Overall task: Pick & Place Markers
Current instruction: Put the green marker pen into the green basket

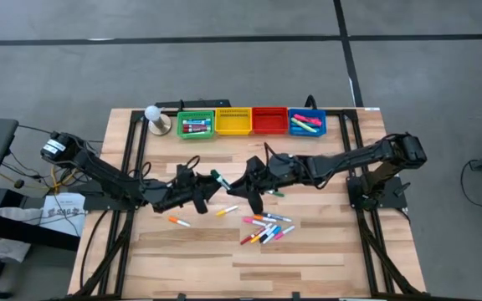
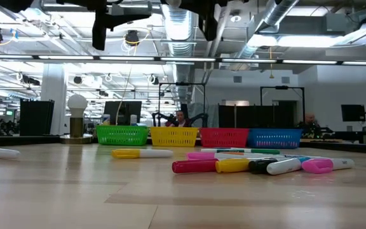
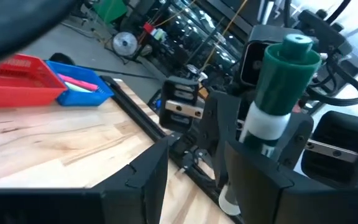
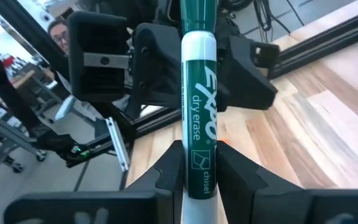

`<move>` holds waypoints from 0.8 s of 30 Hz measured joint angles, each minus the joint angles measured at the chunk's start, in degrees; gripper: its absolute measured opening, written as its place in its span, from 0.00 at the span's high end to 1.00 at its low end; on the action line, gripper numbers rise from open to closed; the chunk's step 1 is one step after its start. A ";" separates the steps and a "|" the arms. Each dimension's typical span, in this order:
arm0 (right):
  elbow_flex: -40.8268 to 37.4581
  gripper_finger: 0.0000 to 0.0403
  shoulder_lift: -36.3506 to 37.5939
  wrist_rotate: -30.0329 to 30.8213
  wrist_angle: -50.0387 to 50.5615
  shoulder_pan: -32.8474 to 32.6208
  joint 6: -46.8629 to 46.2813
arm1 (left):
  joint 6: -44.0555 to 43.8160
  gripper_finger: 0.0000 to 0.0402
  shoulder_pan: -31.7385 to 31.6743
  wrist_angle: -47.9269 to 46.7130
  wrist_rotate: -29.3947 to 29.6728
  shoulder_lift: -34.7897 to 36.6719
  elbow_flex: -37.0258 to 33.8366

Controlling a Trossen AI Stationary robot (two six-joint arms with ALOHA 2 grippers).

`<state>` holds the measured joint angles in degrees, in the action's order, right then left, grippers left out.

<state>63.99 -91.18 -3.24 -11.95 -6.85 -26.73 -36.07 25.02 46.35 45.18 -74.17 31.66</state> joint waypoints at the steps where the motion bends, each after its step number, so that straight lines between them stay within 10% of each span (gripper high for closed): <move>1: 0.00 0.84 0.00 0.01 -0.47 -0.12 -0.25 | 0.06 0.60 0.00 0.26 -0.60 0.00 0.00; 24: -0.04 0.84 0.16 0.19 -16.39 -4.05 3.20 | 15.53 0.60 0.68 1.62 -14.06 -0.16 0.07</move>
<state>63.94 -91.02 -3.05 -28.33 -10.90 -23.53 -20.54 25.69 47.97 31.11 -74.33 31.73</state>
